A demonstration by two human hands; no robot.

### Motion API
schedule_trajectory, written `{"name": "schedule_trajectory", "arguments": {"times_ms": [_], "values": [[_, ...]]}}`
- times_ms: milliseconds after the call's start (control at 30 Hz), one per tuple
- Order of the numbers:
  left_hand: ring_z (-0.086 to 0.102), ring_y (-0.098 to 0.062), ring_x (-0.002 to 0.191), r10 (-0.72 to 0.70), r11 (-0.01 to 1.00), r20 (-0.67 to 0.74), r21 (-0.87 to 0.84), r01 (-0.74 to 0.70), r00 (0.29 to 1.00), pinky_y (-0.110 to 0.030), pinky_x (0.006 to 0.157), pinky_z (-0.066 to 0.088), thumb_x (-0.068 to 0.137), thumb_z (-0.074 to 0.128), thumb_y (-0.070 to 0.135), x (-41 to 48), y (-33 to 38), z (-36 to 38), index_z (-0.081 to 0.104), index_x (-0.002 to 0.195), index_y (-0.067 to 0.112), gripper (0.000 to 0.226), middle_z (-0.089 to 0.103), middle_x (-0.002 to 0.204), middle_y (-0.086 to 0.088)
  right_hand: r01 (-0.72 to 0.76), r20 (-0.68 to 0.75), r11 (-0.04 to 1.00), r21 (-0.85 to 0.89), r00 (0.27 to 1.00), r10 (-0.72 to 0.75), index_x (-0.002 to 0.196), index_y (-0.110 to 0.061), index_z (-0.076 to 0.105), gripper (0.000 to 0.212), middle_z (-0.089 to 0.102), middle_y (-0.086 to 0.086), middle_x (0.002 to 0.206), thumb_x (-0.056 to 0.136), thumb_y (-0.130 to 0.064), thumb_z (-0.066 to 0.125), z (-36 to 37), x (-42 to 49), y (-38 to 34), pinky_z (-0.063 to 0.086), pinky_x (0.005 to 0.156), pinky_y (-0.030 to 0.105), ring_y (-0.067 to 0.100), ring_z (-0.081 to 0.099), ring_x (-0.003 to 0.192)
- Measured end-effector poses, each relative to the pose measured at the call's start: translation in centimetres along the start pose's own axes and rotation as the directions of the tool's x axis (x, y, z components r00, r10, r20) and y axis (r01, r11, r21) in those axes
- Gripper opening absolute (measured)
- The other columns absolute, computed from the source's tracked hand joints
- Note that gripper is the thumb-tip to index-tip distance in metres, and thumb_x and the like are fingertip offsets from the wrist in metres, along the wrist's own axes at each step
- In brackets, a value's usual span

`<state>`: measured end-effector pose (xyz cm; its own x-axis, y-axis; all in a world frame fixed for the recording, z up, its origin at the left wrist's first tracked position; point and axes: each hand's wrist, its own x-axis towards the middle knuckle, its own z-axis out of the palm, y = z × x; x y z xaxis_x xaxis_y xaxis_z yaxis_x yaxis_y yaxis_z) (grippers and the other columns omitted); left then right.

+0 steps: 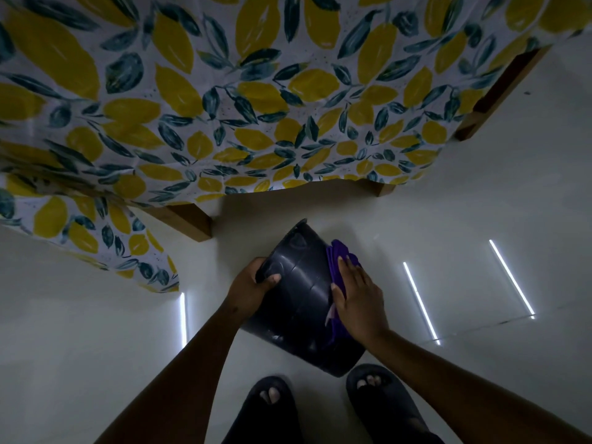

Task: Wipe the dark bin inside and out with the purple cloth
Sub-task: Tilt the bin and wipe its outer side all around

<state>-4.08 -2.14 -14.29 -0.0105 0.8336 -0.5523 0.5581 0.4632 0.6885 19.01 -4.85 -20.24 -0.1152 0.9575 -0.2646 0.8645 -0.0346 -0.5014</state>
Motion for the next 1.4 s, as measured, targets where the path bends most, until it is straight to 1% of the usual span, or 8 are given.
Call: {"name": "schedule_trajectory", "arguments": {"times_ms": [200,433,533,733,867,1033,1300,1400], "values": [[0.063,-0.026,0.093,0.002,0.963,-0.208,0.264,0.054,0.978,-0.034,0.083,0.051,0.080,0.064,0.049,2.3,5.3,2.9,0.058,0.104,0.017,0.041,0.067,0.100,-0.004,-0.067,-0.036,0.988,0.141,0.997,0.073,0.150,-0.019,0.023,0.056,0.042,0.012,0.147,0.099,-0.031,0.041,0.2,-0.4,1.2,0.041,0.105,0.047,0.029,0.045,0.130],[0.060,-0.019,0.071,-0.079,0.990,-0.307,0.089,0.111,0.948,-0.032,0.065,0.046,0.073,0.068,0.055,2.6,5.8,2.5,0.060,0.075,0.017,0.039,0.065,0.073,-0.001,-0.038,-0.155,0.971,0.236,0.985,0.076,0.146,-0.031,0.030,0.057,0.052,0.017,0.122,0.094,-0.022,0.052,-0.9,-1.0,1.2,0.054,0.083,0.043,0.030,0.059,0.095],[0.059,-0.016,0.067,-0.051,0.995,-0.252,-0.101,0.026,0.966,-0.032,0.067,0.049,0.076,0.071,0.045,2.7,4.9,1.8,0.061,0.076,0.010,0.037,0.068,0.074,-0.007,0.148,-0.295,0.986,0.080,0.948,-0.119,0.144,-0.024,0.036,0.063,0.056,0.012,0.130,0.087,-0.012,0.061,-1.7,0.1,0.9,0.055,0.082,0.047,0.031,0.058,0.103],[0.065,-0.020,0.093,-0.023,0.984,-0.104,-0.177,0.004,0.994,-0.033,0.082,0.054,0.086,0.066,0.035,1.7,1.3,0.3,0.063,0.095,0.020,0.018,0.071,0.099,-0.004,0.388,0.002,0.855,-0.344,0.911,-0.413,0.150,-0.024,0.026,0.095,0.031,-0.002,0.156,0.070,-0.035,0.076,-0.1,0.4,-0.4,0.048,0.090,0.048,0.029,0.035,0.134],[0.064,-0.021,0.097,-0.023,0.989,-0.081,-0.150,0.011,0.996,-0.034,0.084,0.053,0.088,0.062,0.037,1.3,-0.2,0.0,0.060,0.104,0.020,0.023,0.069,0.106,-0.004,0.356,-0.053,0.886,-0.298,0.920,-0.388,0.152,-0.021,0.014,0.074,0.020,0.003,0.160,0.090,-0.026,0.055,-0.2,3.1,-2.2,0.030,0.113,0.049,0.026,0.018,0.147],[0.061,-0.018,0.093,-0.029,0.988,-0.111,-0.156,0.012,0.993,-0.026,0.075,0.050,0.091,0.059,0.036,0.9,-0.2,0.4,0.057,0.106,0.020,0.022,0.066,0.106,-0.004,0.002,-0.127,0.998,0.069,0.992,0.007,0.149,-0.021,0.026,0.055,0.032,0.004,0.155,0.098,-0.029,0.043,-0.9,3.1,-0.1,0.030,0.115,0.042,0.025,0.029,0.143],[0.063,-0.025,0.101,-0.034,0.987,-0.097,-0.161,0.018,0.995,-0.041,0.088,0.055,0.090,0.060,0.036,1.1,-0.6,0.0,0.057,0.111,0.018,0.028,0.067,0.110,-0.007,0.357,0.029,0.892,-0.279,0.931,-0.364,0.153,-0.023,0.011,0.082,0.020,0.003,0.160,0.085,-0.028,0.058,0.8,0.2,-0.3,0.031,0.112,0.051,0.031,0.019,0.146],[0.061,-0.023,0.104,-0.057,0.977,-0.063,-0.210,0.043,0.996,-0.032,0.082,0.054,0.092,0.058,0.033,0.5,-0.8,0.1,0.055,0.116,0.019,0.028,0.065,0.113,-0.004,0.331,0.003,0.910,-0.249,0.940,-0.341,0.152,-0.026,0.013,0.066,0.018,-0.001,0.160,0.094,-0.029,0.043,0.0,3.0,-1.9,0.026,0.115,0.048,0.026,0.015,0.147]]}}
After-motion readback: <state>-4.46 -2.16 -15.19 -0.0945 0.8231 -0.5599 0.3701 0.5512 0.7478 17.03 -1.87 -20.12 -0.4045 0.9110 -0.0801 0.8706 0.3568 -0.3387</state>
